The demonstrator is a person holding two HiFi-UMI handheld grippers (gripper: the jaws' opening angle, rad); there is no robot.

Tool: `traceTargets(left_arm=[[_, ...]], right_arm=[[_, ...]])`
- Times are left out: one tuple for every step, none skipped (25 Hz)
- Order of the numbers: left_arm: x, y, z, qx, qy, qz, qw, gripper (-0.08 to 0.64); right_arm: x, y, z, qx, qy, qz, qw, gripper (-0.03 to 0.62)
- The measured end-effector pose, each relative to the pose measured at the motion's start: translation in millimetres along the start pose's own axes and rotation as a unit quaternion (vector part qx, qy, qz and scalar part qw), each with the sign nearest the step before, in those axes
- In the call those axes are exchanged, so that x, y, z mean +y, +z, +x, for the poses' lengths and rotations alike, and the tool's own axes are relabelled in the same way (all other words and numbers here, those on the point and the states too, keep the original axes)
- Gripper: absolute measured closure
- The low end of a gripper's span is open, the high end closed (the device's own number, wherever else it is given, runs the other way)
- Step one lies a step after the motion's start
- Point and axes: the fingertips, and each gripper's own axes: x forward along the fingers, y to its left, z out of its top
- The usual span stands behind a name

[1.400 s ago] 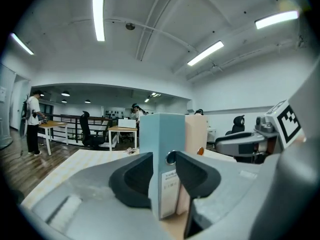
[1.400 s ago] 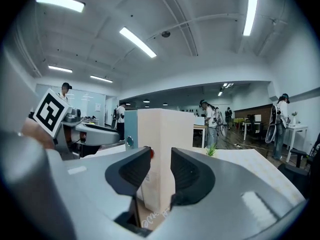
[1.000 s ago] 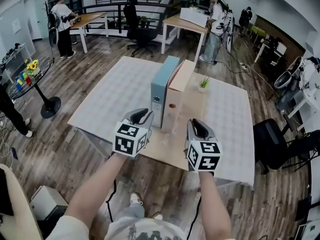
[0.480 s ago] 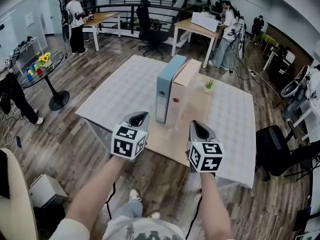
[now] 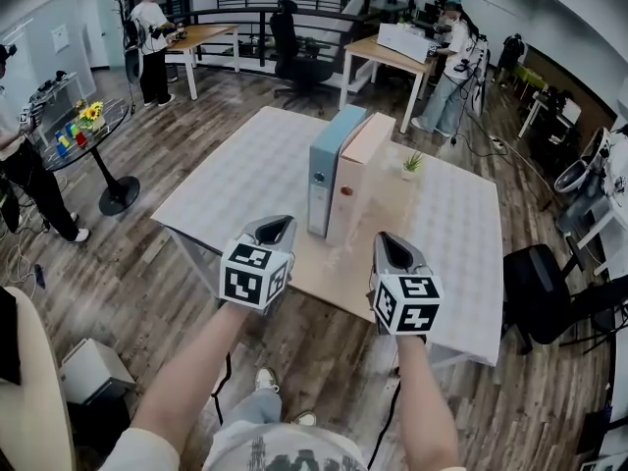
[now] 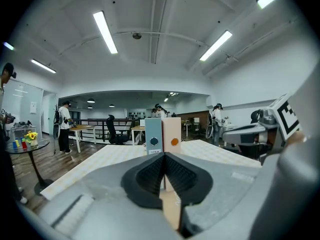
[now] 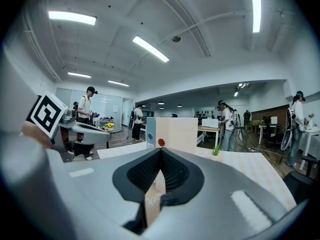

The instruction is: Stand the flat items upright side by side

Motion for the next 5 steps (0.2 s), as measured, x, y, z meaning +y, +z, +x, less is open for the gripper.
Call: traceTargets(left_arm=[[-0.6, -0.5, -0.6, 0.000, 0.000, 0.000, 1.0000, 0.555], [-0.7, -0.5, -1.2, 0.000, 0.000, 0.000, 1.0000, 0.555], [-0.3, -0.2, -2.0, -0.001, 0.000, 0.000, 1.0000, 0.555], [0.4, 0.3, -2.8, -0.001, 0.000, 0.000, 1.0000, 0.555], [1.2, 0.8, -3.7, -0.001, 0.000, 0.001, 1.0000, 0.555]], right_arm=[[0.0, -0.9, -1.2, 0.000, -0.001, 0.000, 1.000, 0.594], [0.4, -1.3, -1.8, 0.000, -0.001, 0.000, 1.000, 0.594], [1.1, -1.3, -2.1, 0.000, -0.002, 0.000, 1.000, 0.594], [2.0, -1.0, -2.1, 0.000, -0.002, 0.000, 1.000, 0.594], [3.0, -0.7, -2.1, 0.000, -0.002, 0.000, 1.000, 0.594]])
